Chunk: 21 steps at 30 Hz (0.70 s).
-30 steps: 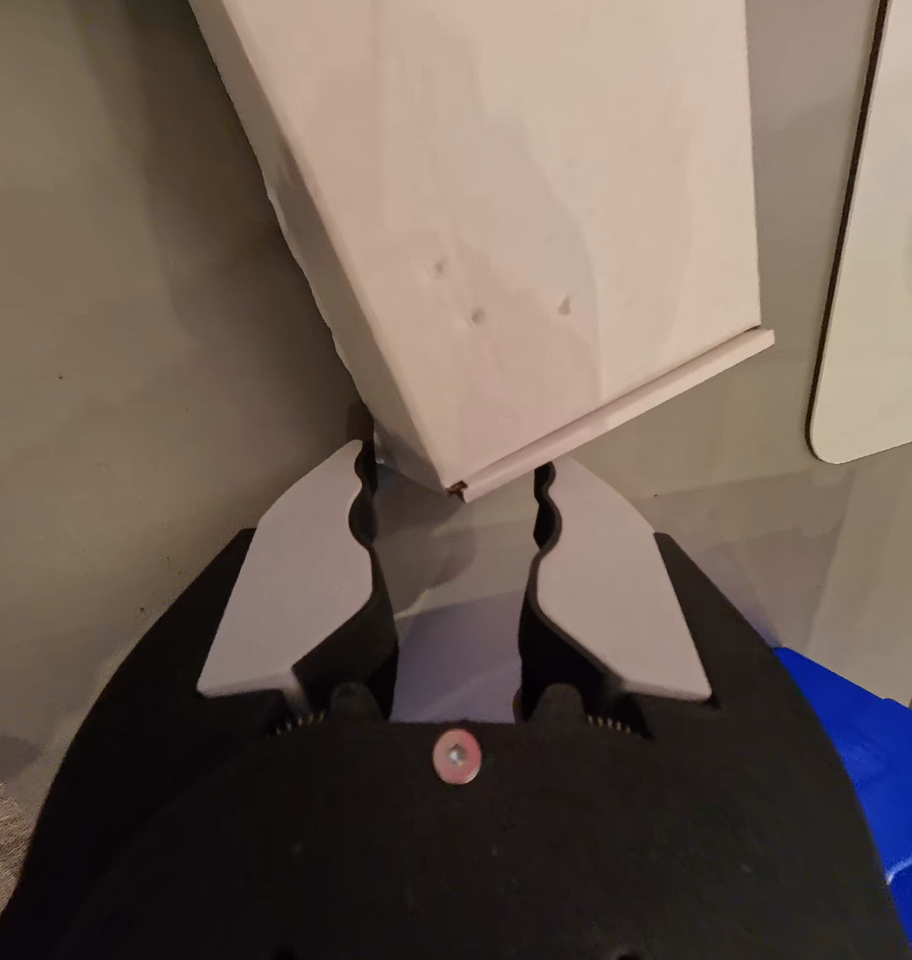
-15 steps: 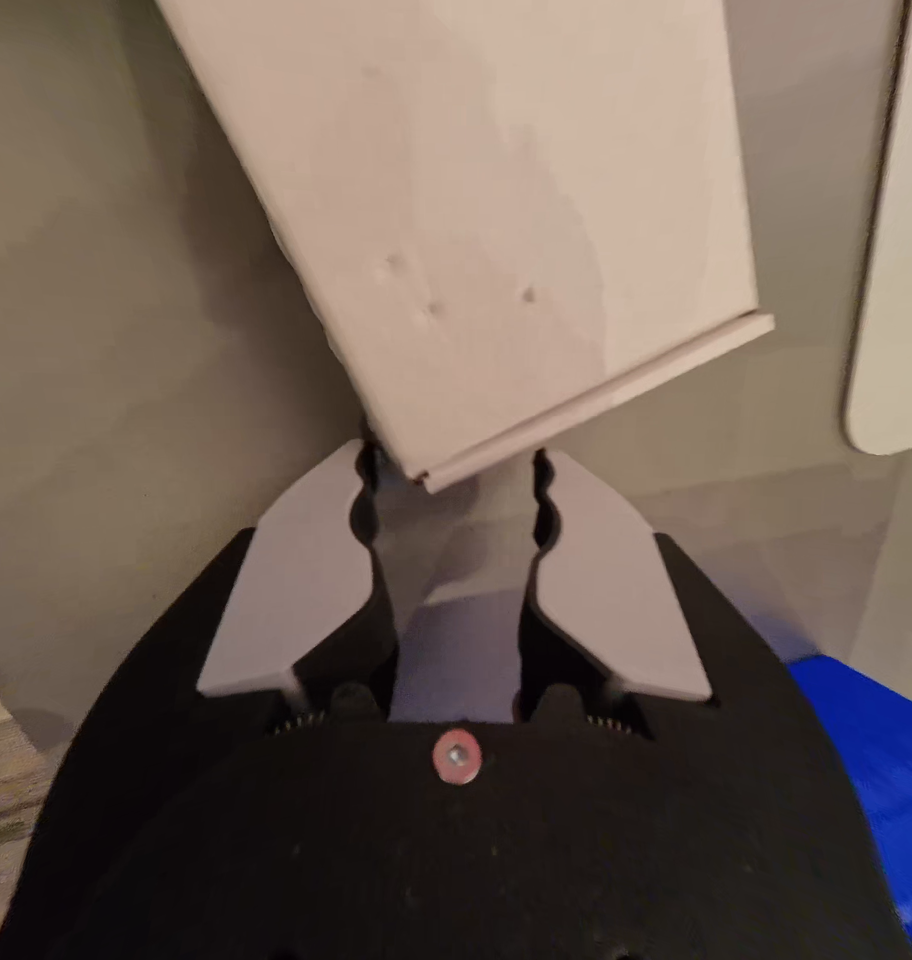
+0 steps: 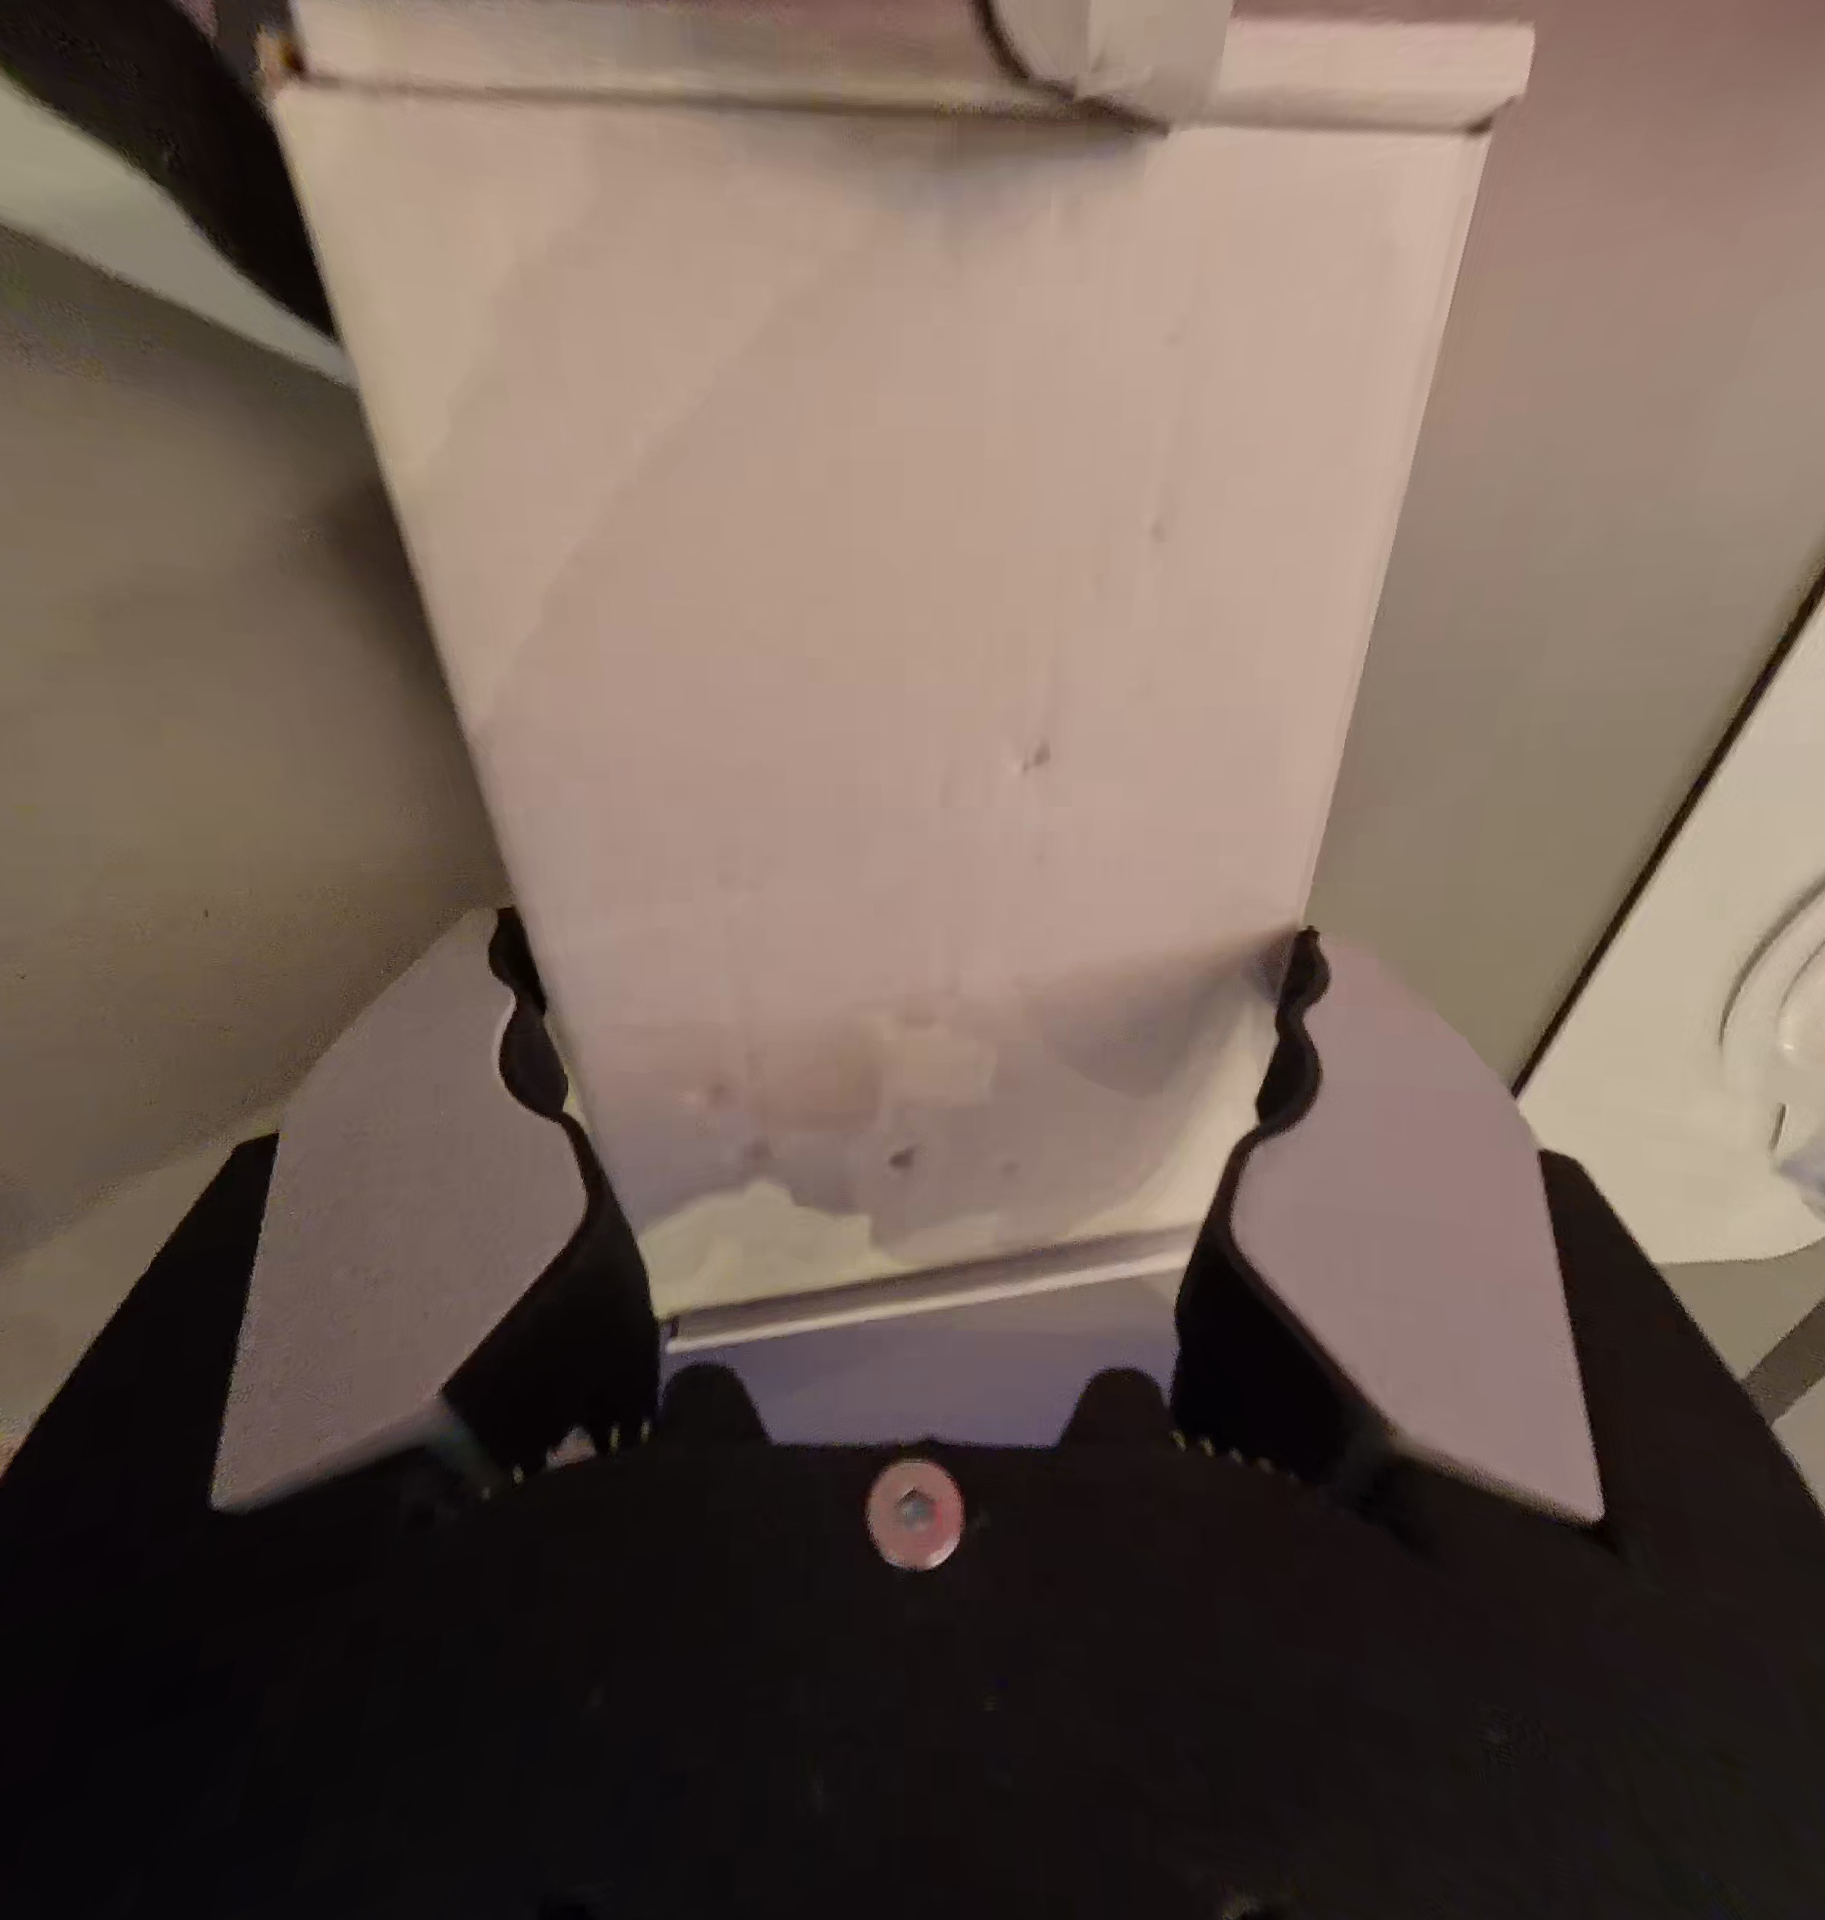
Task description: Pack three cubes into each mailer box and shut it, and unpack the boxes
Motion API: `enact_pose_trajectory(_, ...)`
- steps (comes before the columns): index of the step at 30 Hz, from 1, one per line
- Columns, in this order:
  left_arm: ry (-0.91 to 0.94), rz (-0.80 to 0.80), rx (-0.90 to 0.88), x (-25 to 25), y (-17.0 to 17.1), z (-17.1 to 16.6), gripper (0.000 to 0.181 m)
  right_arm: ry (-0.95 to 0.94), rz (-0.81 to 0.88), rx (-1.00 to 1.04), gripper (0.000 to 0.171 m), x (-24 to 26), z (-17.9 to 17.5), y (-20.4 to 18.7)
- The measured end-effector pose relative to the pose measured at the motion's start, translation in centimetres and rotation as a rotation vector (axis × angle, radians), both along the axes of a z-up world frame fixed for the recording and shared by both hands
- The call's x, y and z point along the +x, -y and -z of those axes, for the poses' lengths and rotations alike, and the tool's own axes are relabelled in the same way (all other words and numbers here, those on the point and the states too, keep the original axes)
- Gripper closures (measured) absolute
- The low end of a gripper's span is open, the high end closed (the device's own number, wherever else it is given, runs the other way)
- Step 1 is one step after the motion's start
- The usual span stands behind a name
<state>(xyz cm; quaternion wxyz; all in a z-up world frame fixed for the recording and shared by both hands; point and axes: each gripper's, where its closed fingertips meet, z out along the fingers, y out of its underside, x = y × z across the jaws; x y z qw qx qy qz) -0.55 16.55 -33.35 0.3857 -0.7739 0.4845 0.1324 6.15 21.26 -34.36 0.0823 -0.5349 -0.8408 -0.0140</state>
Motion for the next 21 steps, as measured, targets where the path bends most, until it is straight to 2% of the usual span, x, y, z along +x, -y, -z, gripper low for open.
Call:
enact_pose_trajectory(6, 0.018, -0.003, -0.006, 0.1, 0.1, 0.0, 0.091, 0.004, -0.008, -0.012, 0.043, -0.1, -0.1, -0.1)
enact_pose_trajectory(9, 0.059, -0.020, -0.042, 0.3, 0.4, -0.2, 0.080, -0.015, 0.012, -0.055, 0.044, 0.0, -0.4, 0.3)
enact_pose_trajectory(12, 0.123, -0.039, 0.003, 0.2, 0.2, -1.7, 0.074, -0.023, 0.020, -0.047, 0.045, 0.8, -1.3, -0.1)
enact_pose_trajectory(16, 0.288, -0.049, 0.119, 0.9, 0.2, -5.4, 0.078, -0.113, 0.068, -0.041, 0.045, 2.4, -6.0, -1.8)
enact_pose_trajectory(18, 0.284, -0.023, 0.156, 1.3, 0.4, -6.3, 0.081, -0.178, 0.096, -0.008, 0.045, 4.1, -9.5, -3.6)
enact_pose_trajectory(21, 0.260, 0.003, 0.183, 1.5, 0.5, -6.7, 0.087, -0.197, 0.167, 0.064, 0.046, 9.1, -14.1, -7.3)
